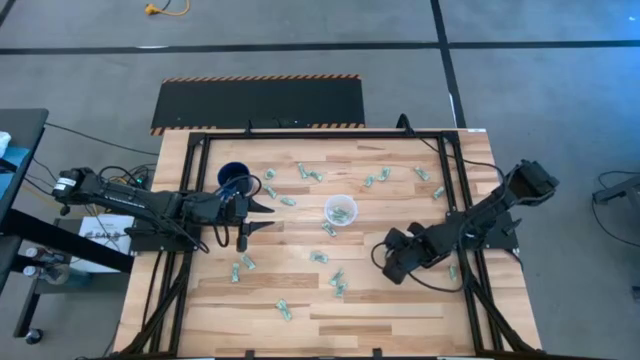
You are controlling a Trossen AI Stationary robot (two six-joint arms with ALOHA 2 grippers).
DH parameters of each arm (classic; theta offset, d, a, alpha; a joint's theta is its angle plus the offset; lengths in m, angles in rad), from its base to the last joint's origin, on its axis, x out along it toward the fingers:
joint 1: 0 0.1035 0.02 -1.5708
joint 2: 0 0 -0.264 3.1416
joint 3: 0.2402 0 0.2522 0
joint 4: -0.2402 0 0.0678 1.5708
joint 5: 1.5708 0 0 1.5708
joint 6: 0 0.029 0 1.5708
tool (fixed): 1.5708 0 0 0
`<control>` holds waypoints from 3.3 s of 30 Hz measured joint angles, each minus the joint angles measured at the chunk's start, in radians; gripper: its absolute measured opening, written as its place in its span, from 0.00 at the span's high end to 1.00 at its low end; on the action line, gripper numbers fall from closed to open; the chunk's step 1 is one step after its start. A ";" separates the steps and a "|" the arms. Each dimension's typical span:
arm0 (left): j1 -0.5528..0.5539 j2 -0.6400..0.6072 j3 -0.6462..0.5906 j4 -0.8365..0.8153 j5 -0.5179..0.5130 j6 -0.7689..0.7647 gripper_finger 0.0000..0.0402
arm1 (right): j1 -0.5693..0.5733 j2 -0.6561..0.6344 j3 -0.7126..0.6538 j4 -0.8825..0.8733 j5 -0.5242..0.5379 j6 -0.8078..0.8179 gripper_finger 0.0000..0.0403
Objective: Pick and place items into bin
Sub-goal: Put the gray stevia packet into the transparent bin
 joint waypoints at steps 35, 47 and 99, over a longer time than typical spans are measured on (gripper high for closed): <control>0.000 0.001 0.000 -0.003 0.001 0.000 0.66 | -0.533 0.119 0.232 0.293 -0.080 -0.631 0.83; 0.000 0.001 0.000 -0.004 0.001 0.000 0.66 | -0.524 0.009 0.233 -0.077 -0.225 -0.564 0.76; 0.000 0.005 0.000 -0.002 0.001 -0.025 0.66 | 0.095 -0.024 -0.018 -0.499 -0.574 -0.120 0.48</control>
